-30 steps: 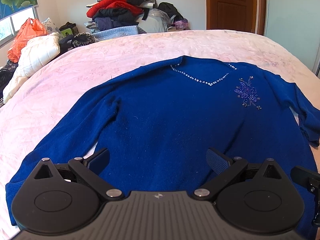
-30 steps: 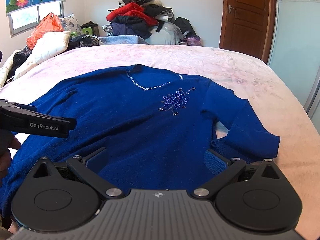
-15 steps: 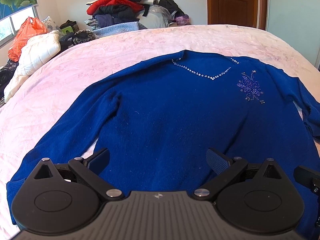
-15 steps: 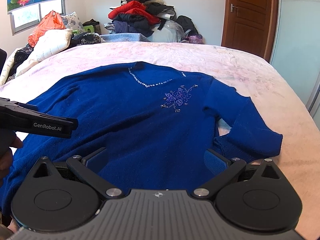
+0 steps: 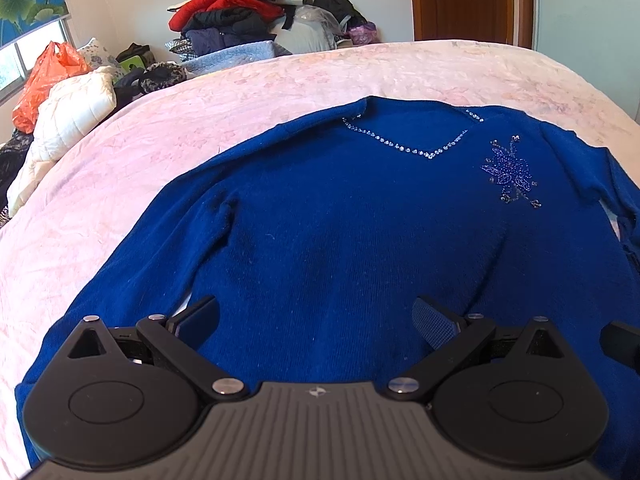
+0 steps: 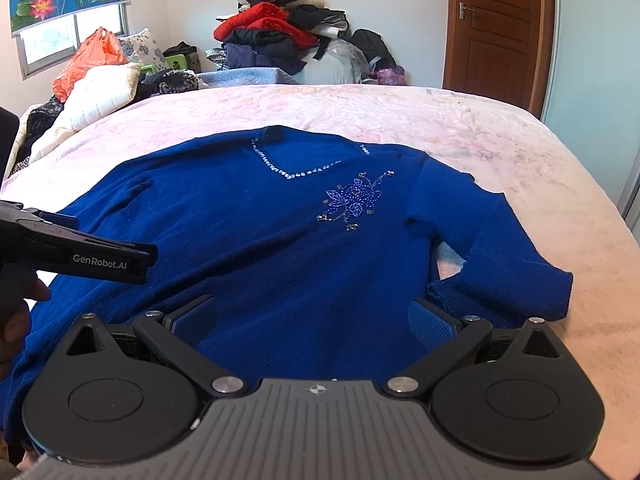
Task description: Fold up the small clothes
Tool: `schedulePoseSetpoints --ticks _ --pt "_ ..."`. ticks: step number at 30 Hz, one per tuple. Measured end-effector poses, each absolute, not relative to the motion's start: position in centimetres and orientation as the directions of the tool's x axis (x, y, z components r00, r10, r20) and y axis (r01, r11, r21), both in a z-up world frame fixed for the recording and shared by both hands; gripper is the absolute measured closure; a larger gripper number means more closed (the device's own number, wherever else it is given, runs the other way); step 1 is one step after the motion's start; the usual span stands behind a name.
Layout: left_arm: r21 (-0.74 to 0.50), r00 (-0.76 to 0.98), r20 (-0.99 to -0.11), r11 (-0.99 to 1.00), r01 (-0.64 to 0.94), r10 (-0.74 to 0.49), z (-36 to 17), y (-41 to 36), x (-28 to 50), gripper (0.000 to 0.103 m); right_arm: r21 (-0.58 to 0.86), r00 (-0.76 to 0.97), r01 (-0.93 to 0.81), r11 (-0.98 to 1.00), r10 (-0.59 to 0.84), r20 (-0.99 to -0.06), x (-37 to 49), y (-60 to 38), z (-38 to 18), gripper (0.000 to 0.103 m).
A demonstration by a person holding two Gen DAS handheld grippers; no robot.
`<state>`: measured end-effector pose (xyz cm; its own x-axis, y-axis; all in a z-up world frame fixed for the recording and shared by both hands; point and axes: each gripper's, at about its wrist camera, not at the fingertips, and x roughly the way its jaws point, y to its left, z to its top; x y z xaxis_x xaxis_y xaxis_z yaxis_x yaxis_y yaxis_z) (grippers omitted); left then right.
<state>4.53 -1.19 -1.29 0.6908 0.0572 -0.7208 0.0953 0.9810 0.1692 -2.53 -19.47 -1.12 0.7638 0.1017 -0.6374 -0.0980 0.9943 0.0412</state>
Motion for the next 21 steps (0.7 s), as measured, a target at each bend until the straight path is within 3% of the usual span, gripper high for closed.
schedulePoseSetpoints --ticks 9,16,21 --pt "0.184 0.705 -0.709 0.971 0.152 0.024 -0.3 -1.5 9.4 0.0 0.101 0.76 -0.061 0.993 0.112 -0.64 -0.8 -21.2 -1.4 0.0" --pt "0.229 0.702 -0.708 0.965 0.125 0.077 -1.7 -1.4 19.4 0.0 0.139 0.768 -0.025 0.99 0.108 -0.632 -0.1 -22.4 -1.4 0.0" --pt "0.283 0.712 -0.676 0.959 0.01 0.191 -2.4 -0.7 26.1 0.0 0.135 0.753 0.022 0.991 0.073 -0.654 0.1 -23.6 -2.0 0.0"
